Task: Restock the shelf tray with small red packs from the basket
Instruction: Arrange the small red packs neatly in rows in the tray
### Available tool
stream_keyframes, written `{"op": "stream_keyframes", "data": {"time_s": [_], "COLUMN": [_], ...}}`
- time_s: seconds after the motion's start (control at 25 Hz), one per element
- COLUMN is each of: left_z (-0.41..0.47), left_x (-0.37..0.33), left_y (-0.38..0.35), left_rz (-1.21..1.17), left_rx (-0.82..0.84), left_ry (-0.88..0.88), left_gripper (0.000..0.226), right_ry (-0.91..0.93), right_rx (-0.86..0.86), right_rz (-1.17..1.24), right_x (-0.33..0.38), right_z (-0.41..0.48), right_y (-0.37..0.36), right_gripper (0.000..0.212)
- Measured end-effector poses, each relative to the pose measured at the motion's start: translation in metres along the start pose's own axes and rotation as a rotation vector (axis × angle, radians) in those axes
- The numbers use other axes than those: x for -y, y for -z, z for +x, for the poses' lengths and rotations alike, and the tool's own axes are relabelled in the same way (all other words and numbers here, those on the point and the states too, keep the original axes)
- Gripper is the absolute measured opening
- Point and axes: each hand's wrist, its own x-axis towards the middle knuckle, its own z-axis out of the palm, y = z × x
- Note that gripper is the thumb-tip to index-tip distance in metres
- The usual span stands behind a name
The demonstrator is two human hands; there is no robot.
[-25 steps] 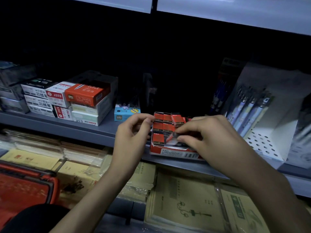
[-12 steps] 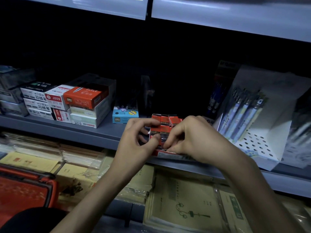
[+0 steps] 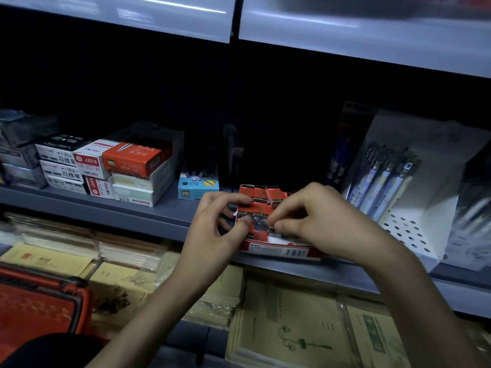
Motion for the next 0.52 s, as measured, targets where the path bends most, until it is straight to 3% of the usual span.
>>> {"op": "stream_keyframes", "data": {"time_s": [0.16,0.2,0.28,0.36,0.52], "left_z": [0.001,0.001,0.002,0.002,0.003], "left_x": [-0.002,-0.002,-0.002,-0.001,0.001], "left_y": [-0.002,-0.002,-0.002,-0.002,-0.001], "left_rz": [-0.018,-0.025,-0.034,-0.056,-0.092], "left_rx": [-0.037,-0.047,-0.068,-0.08,-0.097], "left_ry": [-0.004,-0.007,-0.018,-0.019,-0.009], "left_gripper": [0.025,0.024,0.023,0.022,0.022], "right_ry": [-0.054,-0.088,-0.162,-0.199,-0.184], "right_rx": [-0.341,-0.39,-0.422,-0.433,-0.421], "right_rz": [0.023,0.007,-0.086,-0.196,-0.189], "right_x": [0.0,0.003,0.007,0.007,0.004], "right_z": [0.004,0.006,0.01,0.015,0.014], "right_y": [-0.004,-0.007,-0.017,-0.025,-0.025], "right_gripper": [0.004,0.014,0.036,0.044,0.027]}}
